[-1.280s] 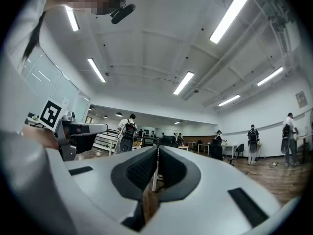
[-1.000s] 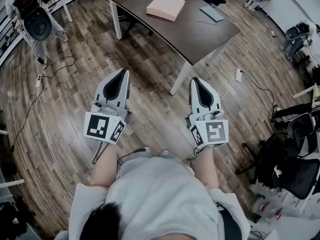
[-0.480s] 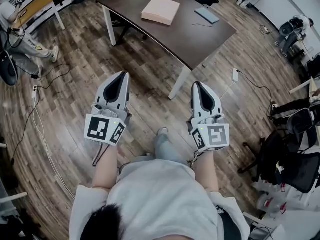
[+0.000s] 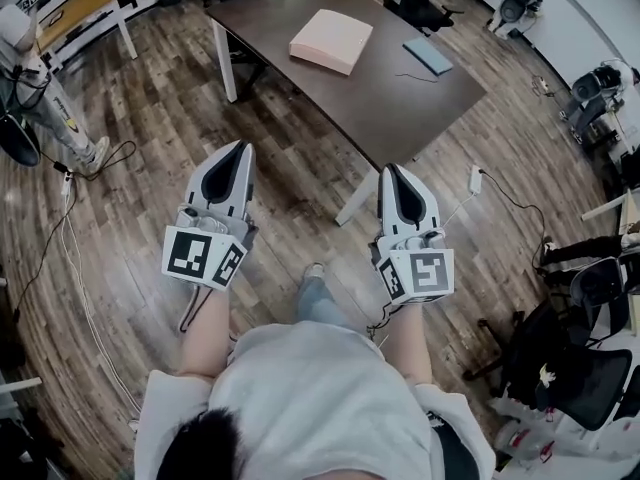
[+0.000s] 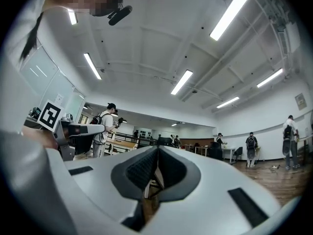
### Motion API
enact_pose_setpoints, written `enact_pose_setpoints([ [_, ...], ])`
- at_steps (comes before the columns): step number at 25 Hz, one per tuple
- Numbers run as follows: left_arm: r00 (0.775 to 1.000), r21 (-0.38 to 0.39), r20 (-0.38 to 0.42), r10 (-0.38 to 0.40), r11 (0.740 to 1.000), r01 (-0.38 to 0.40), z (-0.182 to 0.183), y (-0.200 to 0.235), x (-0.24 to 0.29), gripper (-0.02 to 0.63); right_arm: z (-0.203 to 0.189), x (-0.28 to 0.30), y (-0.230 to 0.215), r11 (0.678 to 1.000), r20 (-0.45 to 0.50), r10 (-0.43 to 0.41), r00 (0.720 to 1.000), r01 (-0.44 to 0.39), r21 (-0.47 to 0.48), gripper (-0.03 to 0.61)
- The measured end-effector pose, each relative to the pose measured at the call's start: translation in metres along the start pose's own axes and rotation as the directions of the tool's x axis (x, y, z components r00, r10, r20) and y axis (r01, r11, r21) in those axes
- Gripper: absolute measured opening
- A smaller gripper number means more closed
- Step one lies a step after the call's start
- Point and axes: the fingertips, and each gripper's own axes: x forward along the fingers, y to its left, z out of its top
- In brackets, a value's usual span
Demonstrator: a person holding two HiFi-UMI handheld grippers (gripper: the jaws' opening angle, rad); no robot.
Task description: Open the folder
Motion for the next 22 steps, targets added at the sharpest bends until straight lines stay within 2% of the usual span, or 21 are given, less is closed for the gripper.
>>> enact_pose_setpoints([
  [13, 1.000, 0.032, 0.020, 0.010, 0.999, -0.011, -0.023, 0.023, 0.164, 0.009, -0.014, 0.132, -0.115, 0.998, 0.033, 0.054, 0.998, -0.054, 0.014, 0.013],
  [22, 1.000, 0.065, 0.007, 0.025, 0.998, -0.025, -0.044, 0.030, 0.218, 0.008, -0.034, 0.182, -0.152, 0.994, 0.045, 0.100, 0.994, -0.101, 0.030, 0.013],
])
